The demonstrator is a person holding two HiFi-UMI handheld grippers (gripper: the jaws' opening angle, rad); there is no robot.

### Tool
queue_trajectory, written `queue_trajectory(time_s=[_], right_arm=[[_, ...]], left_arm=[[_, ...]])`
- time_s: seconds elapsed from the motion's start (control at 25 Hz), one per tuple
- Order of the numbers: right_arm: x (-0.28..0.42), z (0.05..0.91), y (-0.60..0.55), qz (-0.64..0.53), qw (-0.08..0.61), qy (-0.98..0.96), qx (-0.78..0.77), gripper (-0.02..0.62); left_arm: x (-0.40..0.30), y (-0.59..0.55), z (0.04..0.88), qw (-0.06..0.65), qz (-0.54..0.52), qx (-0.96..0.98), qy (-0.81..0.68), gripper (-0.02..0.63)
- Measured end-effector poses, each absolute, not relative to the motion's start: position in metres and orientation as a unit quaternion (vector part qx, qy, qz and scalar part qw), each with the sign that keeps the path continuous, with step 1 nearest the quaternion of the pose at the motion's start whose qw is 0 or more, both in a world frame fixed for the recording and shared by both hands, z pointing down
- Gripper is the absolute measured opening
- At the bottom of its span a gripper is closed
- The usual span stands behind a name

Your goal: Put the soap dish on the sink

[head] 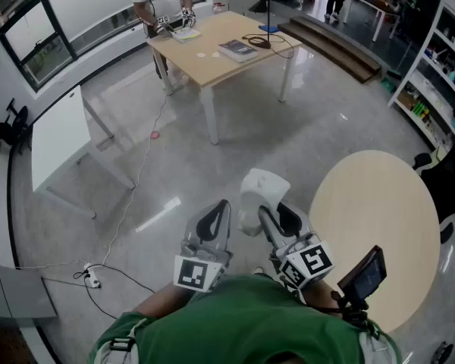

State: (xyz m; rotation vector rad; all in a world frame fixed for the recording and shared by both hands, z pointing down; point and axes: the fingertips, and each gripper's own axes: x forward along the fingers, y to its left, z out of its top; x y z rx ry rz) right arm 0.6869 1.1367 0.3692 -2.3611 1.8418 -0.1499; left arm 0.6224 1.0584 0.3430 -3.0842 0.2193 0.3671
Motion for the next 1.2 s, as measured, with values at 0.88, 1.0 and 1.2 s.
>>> queue_trajectory(time_s=[0.88,1.0,1.2], right_arm=[[0.658,0.366,1.114,-0.050,0.080,0.672,-0.734,0.132],[0.644,0.369,1.098,-0.052,0.075,0.697,-0.711,0.132],[0.613,0.374,1.061,-0.065,0.065,0.731,-0.677,0.132]], left_arm=[[0.586,1.041,0.346,0.015,0.099,-0.984,0.150,0.006],[0.566,1.030,0.352,0.017,0.093,-0.978,0.187,0.006],[0.526,1.002,0.360,0.013,0.087,-0.966,0.245,0.006]])
